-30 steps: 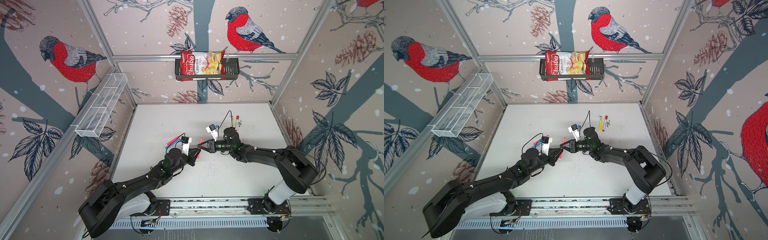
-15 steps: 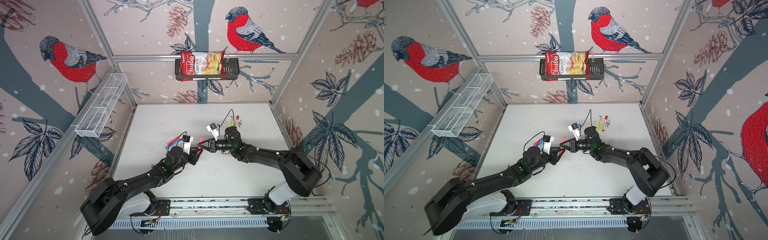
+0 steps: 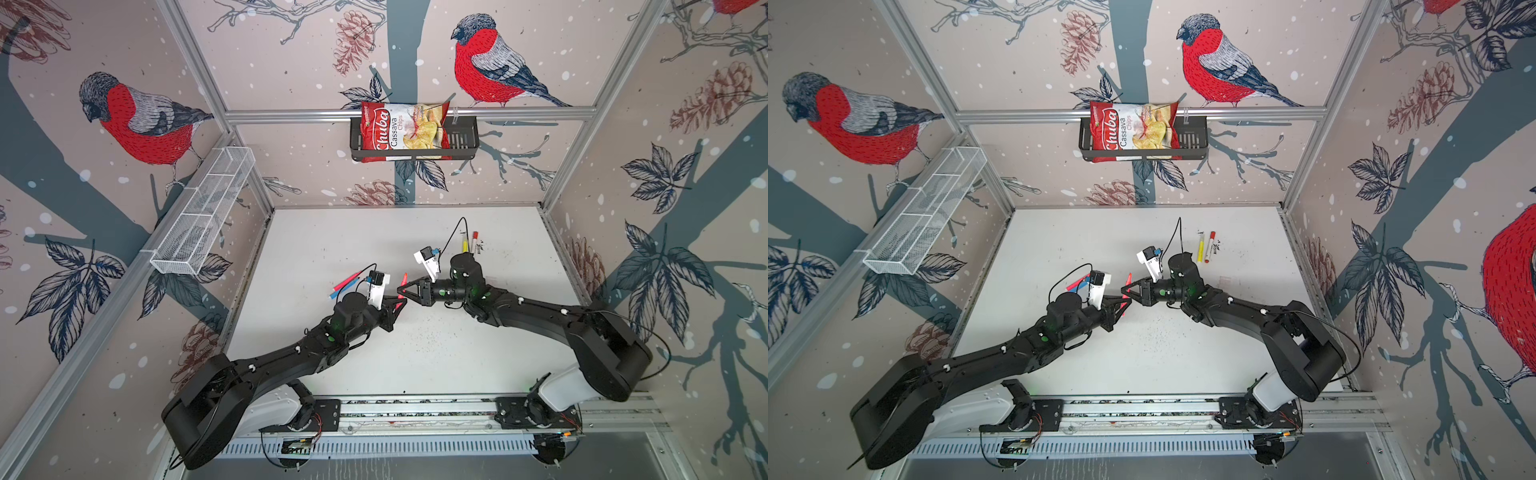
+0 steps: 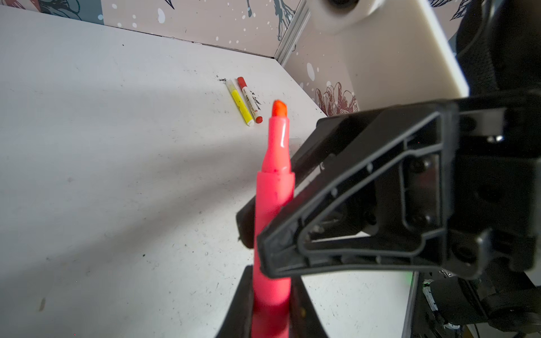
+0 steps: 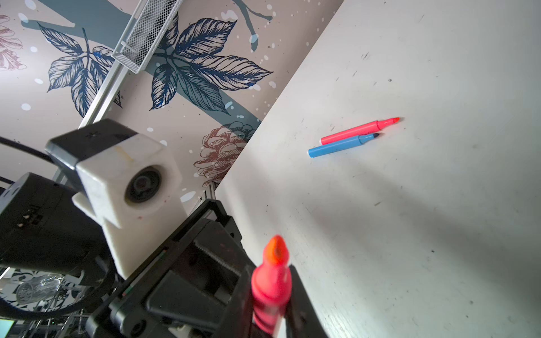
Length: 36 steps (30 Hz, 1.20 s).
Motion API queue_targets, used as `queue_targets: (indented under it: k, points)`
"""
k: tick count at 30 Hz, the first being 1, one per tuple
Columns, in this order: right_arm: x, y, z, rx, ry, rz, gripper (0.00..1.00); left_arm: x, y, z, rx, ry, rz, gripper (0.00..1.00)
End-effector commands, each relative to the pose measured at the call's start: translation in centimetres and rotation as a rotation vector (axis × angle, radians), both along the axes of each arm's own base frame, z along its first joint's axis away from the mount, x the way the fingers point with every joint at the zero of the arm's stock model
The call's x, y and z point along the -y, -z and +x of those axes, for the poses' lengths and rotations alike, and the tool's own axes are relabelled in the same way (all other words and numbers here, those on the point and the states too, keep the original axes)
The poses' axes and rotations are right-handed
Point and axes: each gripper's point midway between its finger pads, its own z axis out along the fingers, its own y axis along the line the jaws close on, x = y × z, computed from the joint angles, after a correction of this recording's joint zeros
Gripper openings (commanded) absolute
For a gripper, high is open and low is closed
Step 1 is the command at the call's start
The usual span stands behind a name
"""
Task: Insert the pens into the pen caps
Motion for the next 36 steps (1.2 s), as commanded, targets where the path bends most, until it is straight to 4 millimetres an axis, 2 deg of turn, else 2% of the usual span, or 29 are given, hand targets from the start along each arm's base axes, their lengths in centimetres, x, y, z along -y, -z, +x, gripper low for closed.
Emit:
queue_targets:
  k: [1, 4, 7, 9, 11, 13, 16, 20, 23, 26, 29, 36]
  points:
    - [-0.2, -0.4, -0.3, 0.057, -0.018, -0.019, 0.18, 0.2, -0.6, 0.3, 0.028, 0.001, -0.010, 0.00]
    - [-0.3, -0.4, -0.5, 0.073, -0.029, -0.035, 0.25, 0.4, -0.5, 0.3, 0.027, 0.011, -0.015, 0.00]
    - [-0.1, -0.7, -0.5, 0.092, -0.019, -0.048, 0.44, 0.4, -0.7, 0.3, 0.030, 0.005, -0.030, 0.00]
    - [0.6, -1.4, 0.0, 0.121, 0.030, -0.056, 0.52, 0.2, -0.7, 0.3, 0.042, -0.003, -0.042, 0.00]
    - [1.7, -1.7, 0.8, 0.136, 0.089, -0.076, 0.54, 0.0, -0.8, 0.2, 0.058, -0.007, -0.051, 0.00]
    - [3.2, -1.5, 2.2, 0.134, 0.172, -0.122, 0.56, -0.3, -0.8, 0.3, 0.068, -0.020, -0.060, 0.00]
    - [6.7, 0.2, 5.0, 0.096, 0.334, -0.250, 0.56, -0.6, -0.7, 0.2, 0.073, -0.028, -0.063, 0.00]
    - [13.0, 3.3, 8.5, 0.000, 0.548, -0.399, 0.57, -0.5, -0.5, 0.1, 0.070, -0.023, -0.061, 0.00]
    - [17.5, 5.4, 9.9, -0.094, 0.663, -0.453, 0.58, -0.4, -0.3, 0.1, 0.068, -0.012, -0.049, 0.00]
    - [20.9, 6.7, 10.7, -0.151, 0.751, -0.477, 0.59, -0.1, -0.2, 0.1, 0.059, 0.002, -0.034, 0.00]
    - [23.5, 7.9, 11.2, -0.182, 0.827, -0.509, 0.60, 0.0, -0.1, 0.0, 0.055, 0.008, -0.029, 0.00]
    - [26.4, 9.8, 11.4, -0.204, 0.900, -0.611, 0.61, -0.2, -0.2, 0.0, 0.062, 0.001, -0.024, 0.00]
